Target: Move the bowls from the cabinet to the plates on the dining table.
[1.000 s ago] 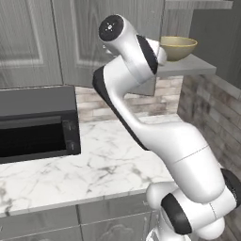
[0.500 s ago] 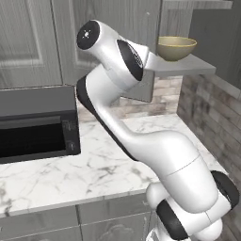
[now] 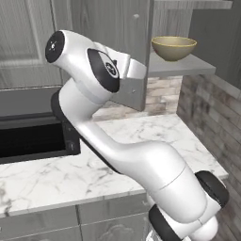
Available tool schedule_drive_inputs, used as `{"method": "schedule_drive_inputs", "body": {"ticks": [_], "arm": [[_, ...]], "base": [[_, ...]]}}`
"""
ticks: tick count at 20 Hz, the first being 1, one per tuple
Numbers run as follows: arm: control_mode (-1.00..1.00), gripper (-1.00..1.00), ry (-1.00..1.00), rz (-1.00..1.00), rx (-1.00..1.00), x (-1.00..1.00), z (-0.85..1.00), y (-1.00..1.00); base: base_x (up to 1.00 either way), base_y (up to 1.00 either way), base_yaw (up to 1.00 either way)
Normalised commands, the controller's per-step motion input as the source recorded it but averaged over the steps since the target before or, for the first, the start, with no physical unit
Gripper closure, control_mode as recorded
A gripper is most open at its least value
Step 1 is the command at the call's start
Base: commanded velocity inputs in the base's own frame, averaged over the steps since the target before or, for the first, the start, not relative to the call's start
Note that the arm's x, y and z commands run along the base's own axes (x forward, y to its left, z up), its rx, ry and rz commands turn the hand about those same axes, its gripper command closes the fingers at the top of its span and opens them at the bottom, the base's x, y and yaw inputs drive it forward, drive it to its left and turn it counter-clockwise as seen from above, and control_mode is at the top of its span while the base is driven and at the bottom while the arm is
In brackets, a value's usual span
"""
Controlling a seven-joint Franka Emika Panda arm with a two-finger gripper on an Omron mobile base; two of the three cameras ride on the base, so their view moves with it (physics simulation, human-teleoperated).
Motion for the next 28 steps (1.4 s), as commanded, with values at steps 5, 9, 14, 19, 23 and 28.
{"method": "schedule_drive_inputs", "body": {"ticks": [5, 9, 14, 19, 23, 28], "arm": [[-1.0, 1.0, 0.0, -0.08, -0.04, -0.19, 0.0, 0.64], [-1.0, 1.0, 0.0, -0.07, -0.02, -0.09, 0.0, 0.58], [-1.0, 1.0, 0.0, -0.04, -0.01, 0.0, -0.01, 0.55], [-1.0, -1.0, 0.0, -0.01, -0.01, 0.01, -0.15, 0.45], [-1.0, -1.0, 0.0, 0.0, 0.0, 0.06, -0.34, 0.07], [-1.0, -1.0, -0.08, 0.01, 0.0, 0.0, -0.3, 0.0]], "base": [[0.0, 0.0, 0.0], [0.0, 0.0, 0.0], [0.0, 0.0, 0.0], [0.0, 0.0, 0.0], [0.0, 0.0, 0.0], [0.0, 0.0, 0.0]]}}
